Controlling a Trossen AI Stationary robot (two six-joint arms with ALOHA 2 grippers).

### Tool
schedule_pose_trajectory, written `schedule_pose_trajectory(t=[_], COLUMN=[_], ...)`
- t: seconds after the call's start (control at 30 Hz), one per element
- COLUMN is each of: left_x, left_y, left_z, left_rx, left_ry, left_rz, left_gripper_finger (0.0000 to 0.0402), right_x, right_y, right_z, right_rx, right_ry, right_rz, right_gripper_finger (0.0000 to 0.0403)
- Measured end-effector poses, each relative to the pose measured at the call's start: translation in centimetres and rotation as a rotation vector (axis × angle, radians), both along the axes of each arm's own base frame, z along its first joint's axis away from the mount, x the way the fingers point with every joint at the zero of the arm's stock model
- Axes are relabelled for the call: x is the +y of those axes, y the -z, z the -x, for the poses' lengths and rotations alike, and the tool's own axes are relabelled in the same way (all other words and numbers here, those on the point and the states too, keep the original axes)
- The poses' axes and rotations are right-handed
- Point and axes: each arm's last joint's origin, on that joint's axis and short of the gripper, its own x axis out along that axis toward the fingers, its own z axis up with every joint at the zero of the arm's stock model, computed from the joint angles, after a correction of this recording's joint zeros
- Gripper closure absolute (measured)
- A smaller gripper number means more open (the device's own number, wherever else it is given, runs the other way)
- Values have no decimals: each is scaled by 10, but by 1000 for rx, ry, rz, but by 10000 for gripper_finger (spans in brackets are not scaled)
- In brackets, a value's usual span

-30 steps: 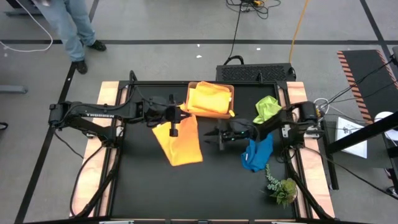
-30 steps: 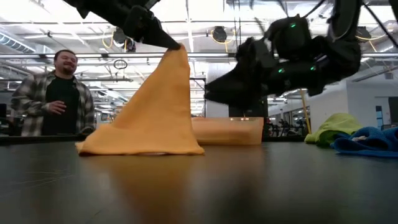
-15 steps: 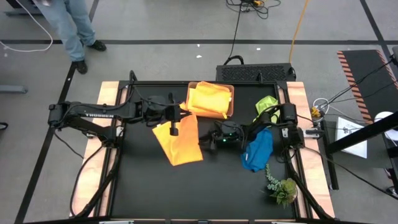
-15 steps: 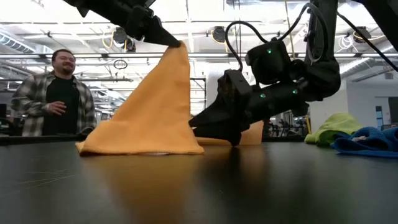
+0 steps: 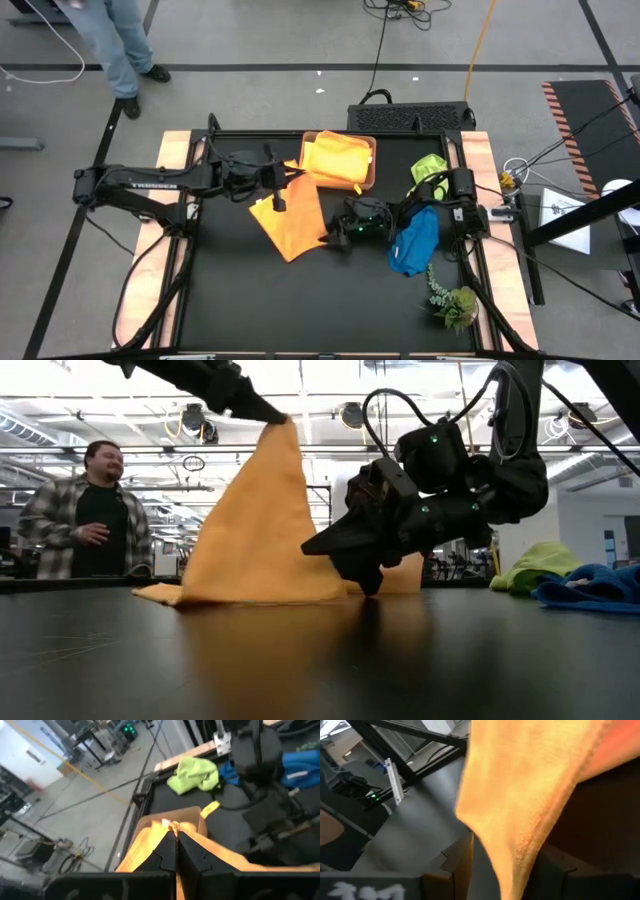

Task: Fold microfiber towels
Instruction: Fold the orange towel

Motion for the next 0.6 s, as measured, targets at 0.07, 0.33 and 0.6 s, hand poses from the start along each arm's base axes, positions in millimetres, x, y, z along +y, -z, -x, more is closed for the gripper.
schedule_pose_trajectory(t=[0.07,0.33,0.6], left_x=[0,-2,-8], left_y=[-7,-26,-33], left_z=[4,30,47], left_rx=[-35,-77,-80], left_ry=[-23,-57,-89], left_rz=[-9,-15,11], left_gripper_finger=[397,396,396], right_x=[2,8,8], right_y=[2,1,-20], right_z=[1,1,7], right_rx=[20,-2,-71], right_ry=[-11,-33,-52], right_rz=[-2,-4,31], right_gripper_finger=[264,360,401])
